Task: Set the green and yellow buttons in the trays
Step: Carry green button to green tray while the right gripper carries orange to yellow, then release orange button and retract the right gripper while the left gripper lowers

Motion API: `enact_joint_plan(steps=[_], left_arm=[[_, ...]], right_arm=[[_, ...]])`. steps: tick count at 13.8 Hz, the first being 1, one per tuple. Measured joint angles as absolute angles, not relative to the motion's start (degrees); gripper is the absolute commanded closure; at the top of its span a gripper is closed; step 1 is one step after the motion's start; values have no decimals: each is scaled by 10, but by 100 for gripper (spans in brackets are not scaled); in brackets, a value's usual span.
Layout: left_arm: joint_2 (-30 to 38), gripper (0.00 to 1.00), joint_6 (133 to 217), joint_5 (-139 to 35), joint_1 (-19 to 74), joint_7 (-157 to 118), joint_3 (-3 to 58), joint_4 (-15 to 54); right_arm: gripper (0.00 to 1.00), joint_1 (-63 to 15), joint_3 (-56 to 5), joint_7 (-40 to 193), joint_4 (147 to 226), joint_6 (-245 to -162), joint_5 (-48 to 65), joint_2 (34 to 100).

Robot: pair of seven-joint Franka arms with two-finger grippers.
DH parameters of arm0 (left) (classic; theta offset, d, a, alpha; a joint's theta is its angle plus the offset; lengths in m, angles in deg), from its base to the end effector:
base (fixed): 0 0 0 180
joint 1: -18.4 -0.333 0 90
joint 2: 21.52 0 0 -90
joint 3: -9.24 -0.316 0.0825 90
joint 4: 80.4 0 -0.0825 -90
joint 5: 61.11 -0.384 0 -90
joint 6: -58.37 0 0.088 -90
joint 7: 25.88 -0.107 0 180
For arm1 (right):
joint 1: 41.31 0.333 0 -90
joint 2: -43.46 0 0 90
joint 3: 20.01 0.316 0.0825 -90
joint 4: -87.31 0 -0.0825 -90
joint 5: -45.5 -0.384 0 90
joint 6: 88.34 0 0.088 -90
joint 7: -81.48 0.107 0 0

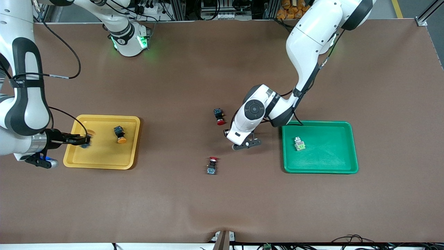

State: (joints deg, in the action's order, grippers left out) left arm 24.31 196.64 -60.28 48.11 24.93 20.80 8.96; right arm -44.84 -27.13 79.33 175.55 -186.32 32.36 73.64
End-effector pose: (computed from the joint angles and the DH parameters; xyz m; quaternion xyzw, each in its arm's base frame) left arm 0.5465 -0.4513 0.1864 0.9893 0.1202 -0.0312 0.0771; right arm 0.6476 -0.0894 0.3265 -0.9761 0.1054 0.1644 0.0957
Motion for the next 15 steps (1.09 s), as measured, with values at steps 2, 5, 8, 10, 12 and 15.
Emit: enact_joint_plan(steps=[2,5,8,10,12,15], left_arm=[[242,100,1957,-605,475,244,204,83],[220,100,1899,-607,444,208,201,74],[176,99,1830,-608,402,166,200,72],[149,97,1786,-609,364,112,200,76],[134,94,1775,-611,315,35,198,95],[131,92,1775,-611,229,-102,196,116]], right_arm=[[0,-442,-268,793,1755,-1863,331,736],[0,-426,-264,791,1754,-1867,362,736],[0,-395,-263,789,1766,-1895,402,717],[0,-391,-264,773,1808,-1931,403,682],[0,-391,-266,761,1863,-1959,404,640],[0,-391,-266,751,1932,-1989,404,570]])
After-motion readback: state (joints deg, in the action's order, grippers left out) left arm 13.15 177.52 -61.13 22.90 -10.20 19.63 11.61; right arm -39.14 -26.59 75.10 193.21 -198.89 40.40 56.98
